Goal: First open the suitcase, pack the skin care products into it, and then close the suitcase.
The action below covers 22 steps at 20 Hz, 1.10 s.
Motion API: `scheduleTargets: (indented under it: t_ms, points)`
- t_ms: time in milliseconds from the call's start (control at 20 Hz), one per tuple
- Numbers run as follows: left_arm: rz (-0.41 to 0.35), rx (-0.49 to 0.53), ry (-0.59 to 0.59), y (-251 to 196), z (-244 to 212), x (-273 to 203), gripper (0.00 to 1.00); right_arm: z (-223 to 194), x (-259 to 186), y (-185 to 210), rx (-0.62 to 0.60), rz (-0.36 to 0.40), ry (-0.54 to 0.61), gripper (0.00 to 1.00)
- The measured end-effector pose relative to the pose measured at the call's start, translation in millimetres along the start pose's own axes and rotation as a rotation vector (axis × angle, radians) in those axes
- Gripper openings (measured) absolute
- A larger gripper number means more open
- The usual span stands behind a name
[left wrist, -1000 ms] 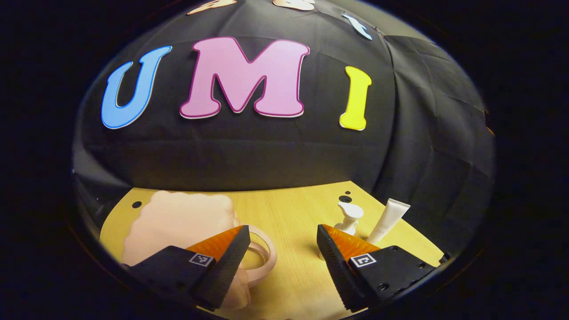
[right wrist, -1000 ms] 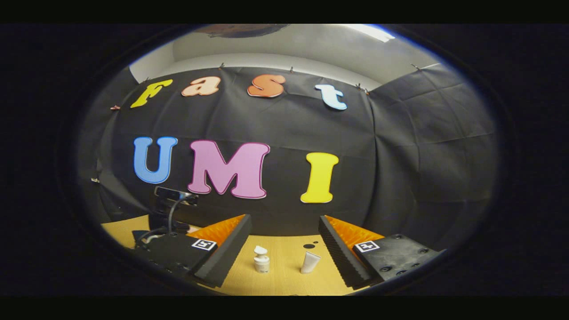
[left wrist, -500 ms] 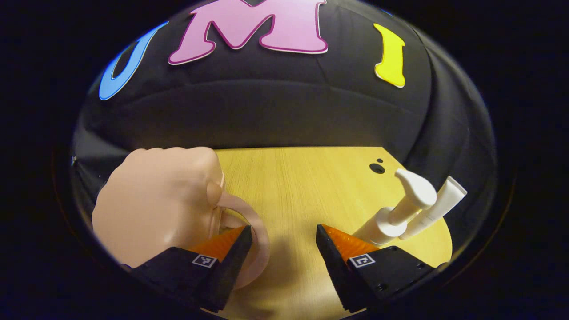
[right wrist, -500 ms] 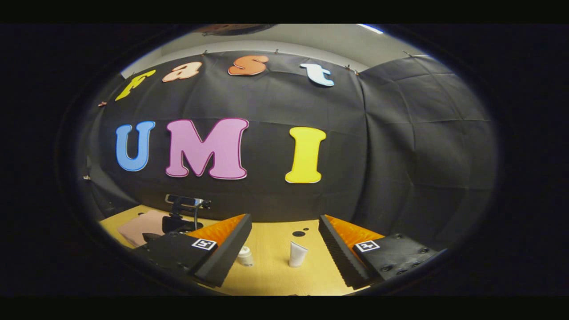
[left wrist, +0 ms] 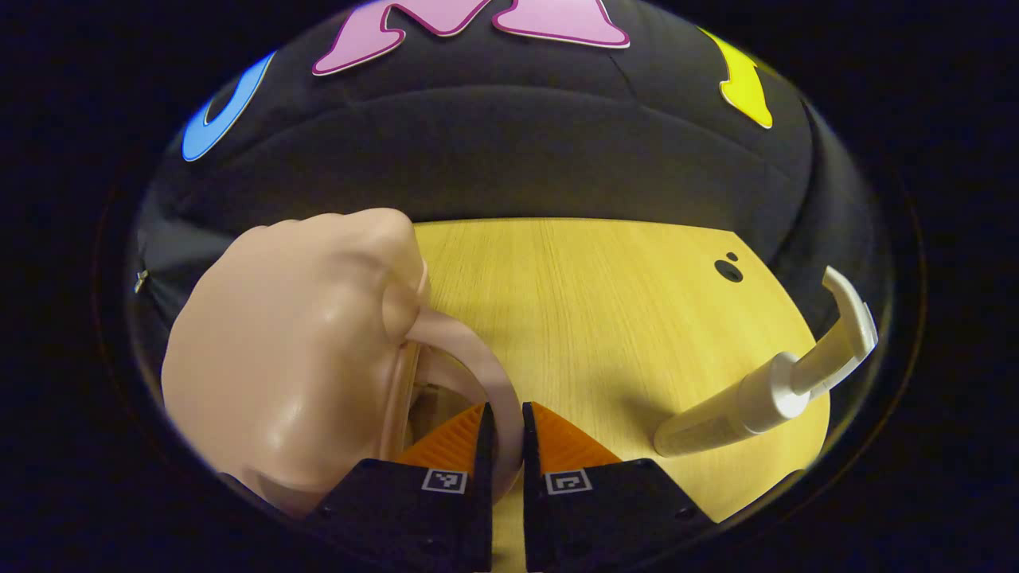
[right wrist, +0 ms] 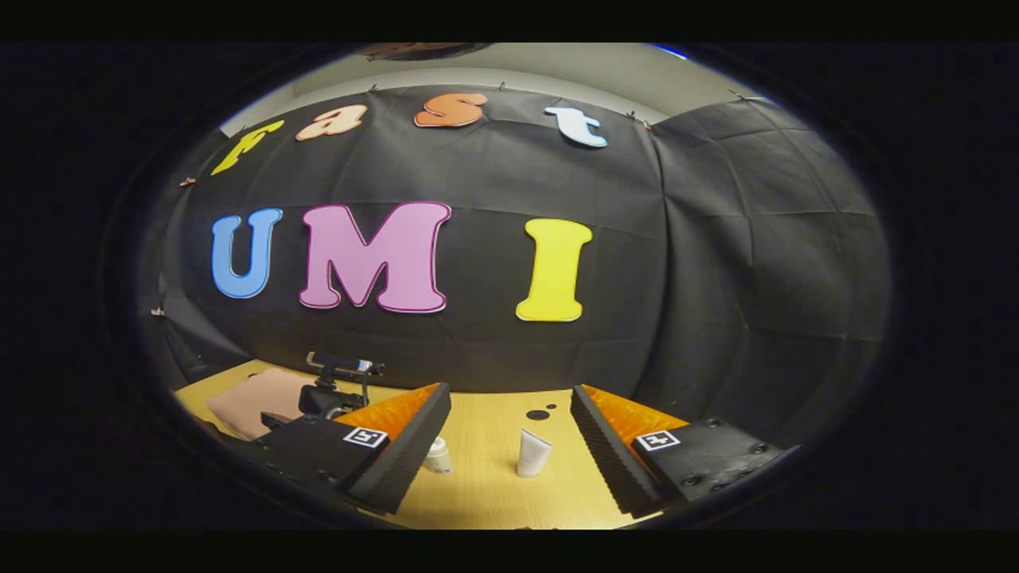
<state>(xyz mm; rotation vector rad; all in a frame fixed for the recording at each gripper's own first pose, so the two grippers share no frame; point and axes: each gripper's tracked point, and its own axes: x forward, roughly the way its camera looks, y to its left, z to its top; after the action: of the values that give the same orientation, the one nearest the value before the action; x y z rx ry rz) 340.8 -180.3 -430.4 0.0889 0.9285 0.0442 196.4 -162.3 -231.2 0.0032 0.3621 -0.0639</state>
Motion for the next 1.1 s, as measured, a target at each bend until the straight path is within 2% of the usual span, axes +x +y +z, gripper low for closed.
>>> scheduleTargets:
  t_ms: [100, 250, 350, 550, 700, 800, 1000, 1100]
  points:
    - [-0.079, -0.043, 0.008, -5.4, 9.9, -11.8, 0.18, 1.2, 0.9, 1.4, -0.006, 0.007, -0.008, 0.97]
    - [-0.067, -0.061, -0.046, 11.1, 48.8, -45.8, 0.13, 4.9, 1.3, 7.9, -0.012, 0.023, -0.019, 0.97]
    - [-0.099, -0.077, -0.066, 18.2, 73.8, -80.6, 0.12, 8.9, 0.1, 16.1, -0.007, 0.037, -0.025, 0.97]
    - [-0.111, -0.071, -0.083, 65.1, 116.5, -143.4, 0.12, 20.2, -5.6, 43.0, -0.005, 0.099, -0.065, 0.96]
    - [-0.053, -0.004, -0.103, 125.8, 148.1, -183.9, 0.12, 16.8, -8.9, 64.4, 0.032, 0.157, -0.051, 0.96]
    - [-0.010, -0.002, -0.126, 174.9, 166.7, -201.2, 0.12, 6.1, -10.4, 77.5, 0.055, 0.176, -0.029, 0.96]
    - [0.036, -0.052, -0.165, 278.0, 171.8, -214.8, 0.12, 1.2, -19.4, 94.8, 0.052, 0.201, 0.000, 0.96]
    - [0.102, -0.026, -0.185, 338.5, 166.9, -213.6, 0.12, 3.7, -22.6, 103.1, 0.041, 0.202, -0.006, 0.97]
